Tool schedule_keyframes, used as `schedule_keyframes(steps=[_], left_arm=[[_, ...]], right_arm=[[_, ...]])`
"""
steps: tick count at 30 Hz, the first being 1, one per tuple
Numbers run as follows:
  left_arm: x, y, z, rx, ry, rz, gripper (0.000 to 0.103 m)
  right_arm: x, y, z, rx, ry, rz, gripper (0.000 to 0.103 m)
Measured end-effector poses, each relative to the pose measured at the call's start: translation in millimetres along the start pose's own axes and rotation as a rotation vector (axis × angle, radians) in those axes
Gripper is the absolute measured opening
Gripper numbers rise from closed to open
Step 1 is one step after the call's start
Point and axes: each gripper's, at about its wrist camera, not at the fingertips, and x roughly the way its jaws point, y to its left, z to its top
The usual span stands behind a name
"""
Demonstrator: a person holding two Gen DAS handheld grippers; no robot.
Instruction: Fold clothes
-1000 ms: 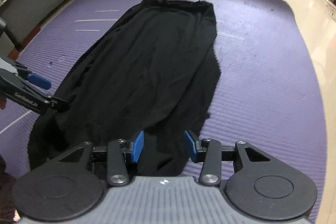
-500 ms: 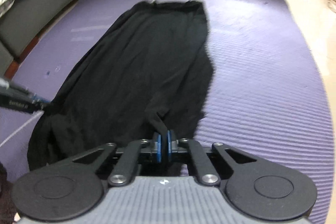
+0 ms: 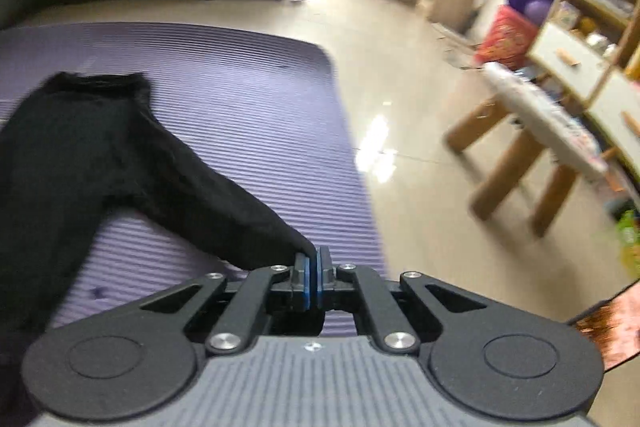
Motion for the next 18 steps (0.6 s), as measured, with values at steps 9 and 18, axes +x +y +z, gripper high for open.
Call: schedule_keyframes(steps=[9,18], left_arm=[[1,1,-2,0.06,0.061,0.059,0.053],[-1,12,4,-0.008,0.012,0.049,0.05]], right_arm=[[3,45,-12,-0.047,0.13,0.315,0.03],[15,77,-9,-0.079,0.132,0.314,0.03]])
